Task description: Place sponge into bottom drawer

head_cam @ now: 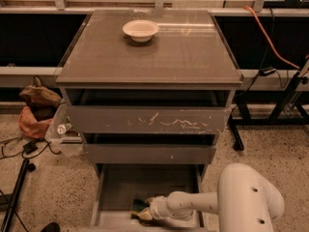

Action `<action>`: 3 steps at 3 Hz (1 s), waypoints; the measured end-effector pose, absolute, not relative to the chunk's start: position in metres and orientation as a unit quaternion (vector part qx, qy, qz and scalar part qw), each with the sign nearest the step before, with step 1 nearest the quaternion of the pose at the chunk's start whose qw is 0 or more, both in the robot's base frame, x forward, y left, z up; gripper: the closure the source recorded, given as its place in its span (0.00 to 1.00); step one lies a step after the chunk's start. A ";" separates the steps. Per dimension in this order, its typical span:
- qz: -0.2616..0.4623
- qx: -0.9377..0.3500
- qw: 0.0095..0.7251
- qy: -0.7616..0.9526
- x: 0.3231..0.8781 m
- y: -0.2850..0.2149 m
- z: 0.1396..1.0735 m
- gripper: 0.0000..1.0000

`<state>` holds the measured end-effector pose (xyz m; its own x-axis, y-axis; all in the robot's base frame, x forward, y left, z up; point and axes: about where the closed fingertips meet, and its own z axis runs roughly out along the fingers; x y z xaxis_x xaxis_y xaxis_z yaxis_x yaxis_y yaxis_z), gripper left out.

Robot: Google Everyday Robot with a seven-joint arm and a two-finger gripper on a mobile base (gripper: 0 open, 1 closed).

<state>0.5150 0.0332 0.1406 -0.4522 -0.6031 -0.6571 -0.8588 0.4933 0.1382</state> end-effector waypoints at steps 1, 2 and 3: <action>0.233 -0.446 0.274 0.820 0.515 0.033 0.141 0.58; 0.233 -0.446 0.274 0.820 0.515 0.033 0.141 0.36; 0.233 -0.446 0.274 0.820 0.515 0.033 0.141 0.12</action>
Offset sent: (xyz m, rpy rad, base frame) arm 0.0000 0.0000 0.0000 0.0000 0.0000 0.0000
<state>0.5150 0.0333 0.1406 -0.4522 -0.6031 -0.6571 -0.8589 0.4932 0.1384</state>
